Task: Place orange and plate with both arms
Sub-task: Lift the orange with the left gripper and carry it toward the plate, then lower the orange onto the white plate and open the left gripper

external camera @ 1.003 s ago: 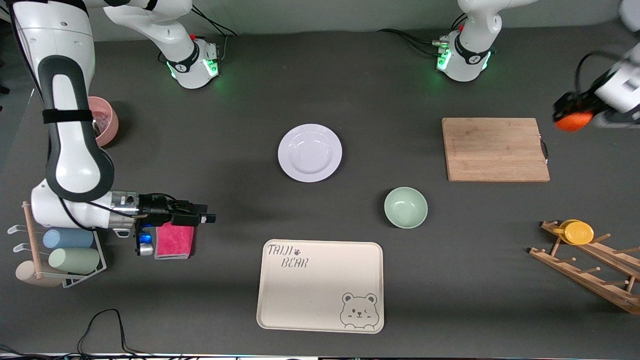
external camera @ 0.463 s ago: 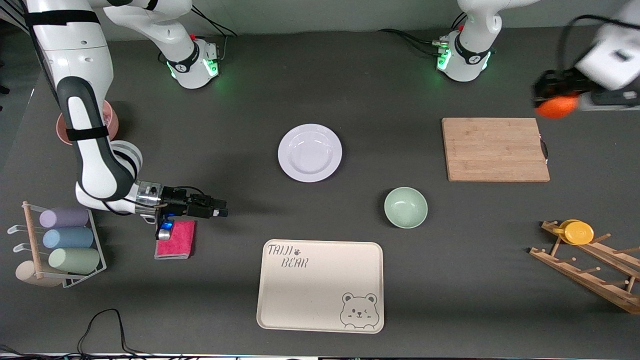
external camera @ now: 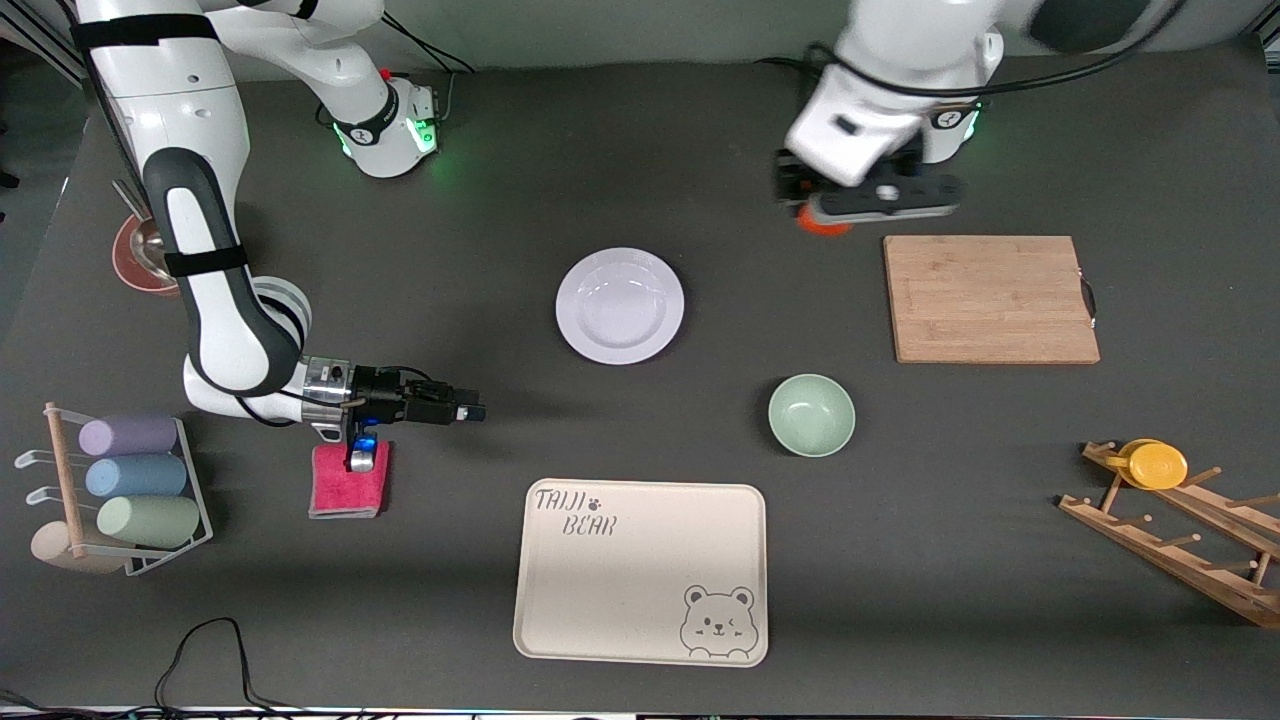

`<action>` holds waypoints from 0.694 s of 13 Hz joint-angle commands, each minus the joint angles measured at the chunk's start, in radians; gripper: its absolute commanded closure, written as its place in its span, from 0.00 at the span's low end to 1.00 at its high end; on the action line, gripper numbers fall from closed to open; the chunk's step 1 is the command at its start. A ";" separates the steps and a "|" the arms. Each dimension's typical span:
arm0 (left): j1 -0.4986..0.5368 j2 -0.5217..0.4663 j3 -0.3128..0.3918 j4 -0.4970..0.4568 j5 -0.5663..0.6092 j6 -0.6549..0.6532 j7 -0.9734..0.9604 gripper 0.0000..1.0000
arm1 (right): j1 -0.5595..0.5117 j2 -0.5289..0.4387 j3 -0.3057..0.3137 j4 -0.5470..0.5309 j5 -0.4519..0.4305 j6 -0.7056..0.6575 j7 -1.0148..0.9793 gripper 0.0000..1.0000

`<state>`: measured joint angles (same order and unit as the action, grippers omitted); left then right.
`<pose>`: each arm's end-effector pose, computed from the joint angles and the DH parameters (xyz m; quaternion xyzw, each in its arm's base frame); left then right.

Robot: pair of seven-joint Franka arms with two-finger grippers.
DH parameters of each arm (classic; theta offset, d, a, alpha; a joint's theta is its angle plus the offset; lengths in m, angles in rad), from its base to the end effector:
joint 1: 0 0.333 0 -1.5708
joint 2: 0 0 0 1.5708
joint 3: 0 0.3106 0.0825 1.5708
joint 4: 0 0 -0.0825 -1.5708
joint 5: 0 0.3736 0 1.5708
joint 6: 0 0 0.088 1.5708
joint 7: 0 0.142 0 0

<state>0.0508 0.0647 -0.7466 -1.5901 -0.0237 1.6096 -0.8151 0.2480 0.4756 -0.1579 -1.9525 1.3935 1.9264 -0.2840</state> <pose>0.4338 -0.3533 0.5523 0.9975 0.0604 -0.0334 0.0150 0.5822 0.1568 0.2273 -0.8195 0.2157 0.1304 0.5146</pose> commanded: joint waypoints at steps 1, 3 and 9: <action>-0.199 0.151 -0.011 0.087 0.106 0.079 -0.269 0.59 | 0.004 -0.014 -0.005 -0.019 0.027 0.011 -0.011 0.00; -0.340 0.266 -0.007 0.152 0.218 0.104 -0.434 0.59 | -0.013 -0.009 -0.008 -0.017 0.029 0.005 -0.009 0.00; -0.448 0.448 0.006 0.098 0.353 0.280 -0.573 0.59 | -0.021 -0.055 -0.025 -0.065 0.067 0.062 -0.018 0.00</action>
<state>-0.3795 0.4765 -0.7558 -1.4612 0.3055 1.8145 -1.3586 0.2207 0.4658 -0.1783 -1.9708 1.4162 1.9555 -0.2838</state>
